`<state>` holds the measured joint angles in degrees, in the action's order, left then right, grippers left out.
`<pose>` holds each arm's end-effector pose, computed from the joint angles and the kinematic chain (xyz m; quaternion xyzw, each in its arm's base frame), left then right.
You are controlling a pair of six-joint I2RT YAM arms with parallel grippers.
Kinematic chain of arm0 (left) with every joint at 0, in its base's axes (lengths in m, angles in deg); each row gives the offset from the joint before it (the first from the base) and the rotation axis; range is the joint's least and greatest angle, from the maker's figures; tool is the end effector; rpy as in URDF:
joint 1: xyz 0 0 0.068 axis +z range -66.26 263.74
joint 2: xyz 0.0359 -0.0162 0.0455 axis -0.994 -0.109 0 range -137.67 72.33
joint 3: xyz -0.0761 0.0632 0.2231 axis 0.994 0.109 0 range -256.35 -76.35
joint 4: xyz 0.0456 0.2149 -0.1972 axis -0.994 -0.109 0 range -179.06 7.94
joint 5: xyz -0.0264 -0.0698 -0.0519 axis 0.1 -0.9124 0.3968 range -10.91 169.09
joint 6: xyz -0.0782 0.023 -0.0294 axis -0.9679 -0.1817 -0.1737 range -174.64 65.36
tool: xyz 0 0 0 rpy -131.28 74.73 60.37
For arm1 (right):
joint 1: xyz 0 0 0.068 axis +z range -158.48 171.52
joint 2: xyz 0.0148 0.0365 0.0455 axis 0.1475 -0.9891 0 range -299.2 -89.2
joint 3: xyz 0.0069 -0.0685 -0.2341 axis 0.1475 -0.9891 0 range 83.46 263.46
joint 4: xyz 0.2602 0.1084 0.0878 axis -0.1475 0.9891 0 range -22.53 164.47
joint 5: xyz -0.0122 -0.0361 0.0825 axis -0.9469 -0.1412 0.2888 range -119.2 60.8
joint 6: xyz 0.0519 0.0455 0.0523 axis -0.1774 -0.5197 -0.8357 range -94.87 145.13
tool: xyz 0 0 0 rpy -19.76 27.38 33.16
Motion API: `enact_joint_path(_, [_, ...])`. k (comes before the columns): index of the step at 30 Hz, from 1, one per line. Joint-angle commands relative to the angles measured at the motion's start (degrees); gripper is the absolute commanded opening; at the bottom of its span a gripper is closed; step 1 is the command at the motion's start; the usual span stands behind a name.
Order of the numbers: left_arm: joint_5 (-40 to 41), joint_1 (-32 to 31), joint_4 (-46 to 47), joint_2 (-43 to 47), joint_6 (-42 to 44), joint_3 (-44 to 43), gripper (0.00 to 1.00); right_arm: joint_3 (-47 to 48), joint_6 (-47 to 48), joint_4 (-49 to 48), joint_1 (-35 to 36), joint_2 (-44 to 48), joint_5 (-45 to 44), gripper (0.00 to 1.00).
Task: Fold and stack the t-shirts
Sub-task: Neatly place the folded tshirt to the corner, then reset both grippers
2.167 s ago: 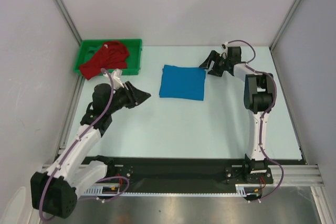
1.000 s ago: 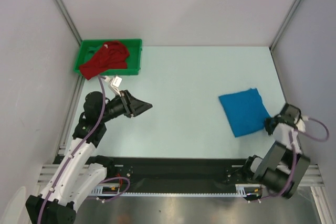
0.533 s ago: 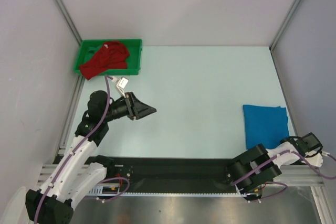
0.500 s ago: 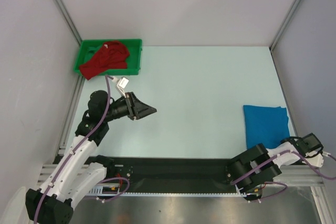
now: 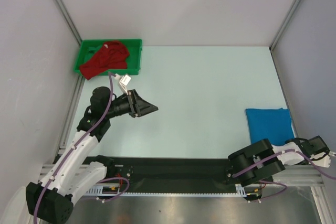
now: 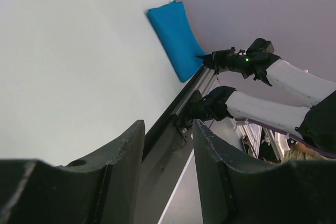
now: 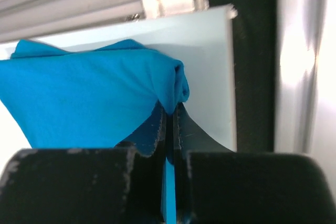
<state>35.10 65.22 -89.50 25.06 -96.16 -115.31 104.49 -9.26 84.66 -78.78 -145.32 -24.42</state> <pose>0.2409 -0.1367 0.2692 0.0742 0.7695 -0.5385 0.3351 0.0889 -0.2291 0.0768 0.7403 0.5883 -0.0620 0.3194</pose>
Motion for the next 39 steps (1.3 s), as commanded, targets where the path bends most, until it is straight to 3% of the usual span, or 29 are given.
enact_joint_path(1, [-1.63,-0.37,1.64,-0.72,0.56,-3.14,0.48,2.34,2.49,-2.6,-2.73,-1.27,-1.97,0.0])
enact_joint_path(4, [-2.07,-0.46,1.73,-1.07,0.56,-3.32,0.48,2.61,3.01,-2.86,-4.31,-2.94,-0.56,0.01])
enact_joint_path(9, [-2.16,-0.55,1.73,-1.25,0.82,-3.05,0.48,3.04,3.63,-2.6,-4.32,-4.09,0.94,0.25])
enact_joint_path(12, [-2.42,-0.72,2.25,-1.6,0.74,-2.61,0.48,3.92,3.63,-0.41,-4.23,-2.6,0.15,0.43])
enact_joint_path(14, [-2.51,-0.81,2.26,-1.6,0.65,-2.52,0.48,5.15,3.63,2.4,-2.31,0.91,-2.3,0.65])
enact_joint_path(15, [-2.68,-0.81,2.26,-1.69,0.56,-2.52,0.48,5.94,3.37,2.67,-1.16,1.88,-3.53,0.69])
enact_joint_path(16, [-2.86,-0.99,2.26,-1.78,0.56,-2.52,0.48,7.08,2.5,5.63,0.15,3.02,-7.63,0.83])
enact_joint_path(17, [-2.95,-1.07,2.34,-1.78,0.56,-2.52,0.48,7.96,2.05,6.79,4.26,3.55,-9.24,0.86])
enact_joint_path(18, [-2.95,-1.08,2.17,-1.86,0.47,-2.52,0.48,9.97,1.44,8.11,6.56,4.17,-11.43,1.0])
enact_joint_path(23, [-3.39,-1.34,2.08,-2.04,0.47,-2.0,0.48,19.72,-0.76,16.46,21.24,10.67,-27.69,1.0])
enact_joint_path(27, [-2.25,-1.43,1.99,-1.43,0.12,-1.38,0.48,29.31,-3.4,21.65,37.92,9.98,-35.7,1.0])
enact_joint_path(30, [-0.67,-1.51,2.87,-0.99,-0.58,-0.07,0.48,33.53,-5.24,23.15,59.32,6.57,-43.42,1.0])
enact_joint_path(34, [1.61,-1.87,3.13,-0.2,-1.11,2.74,0.48,35.3,-6.73,20.96,72.82,-1.15,-38.38,1.0])
enact_joint_path(35, [2.23,-1.87,3.14,0.24,-1.28,3.62,0.48,35.3,-6.83,20.35,80.33,-3.19,-37.48,1.0])
enact_joint_path(39, [5.22,-2.04,4.71,3.4,-2.77,11.24,0.5,31.81,-9.11,15.45,96.29,-10.32,-32.32,1.0])
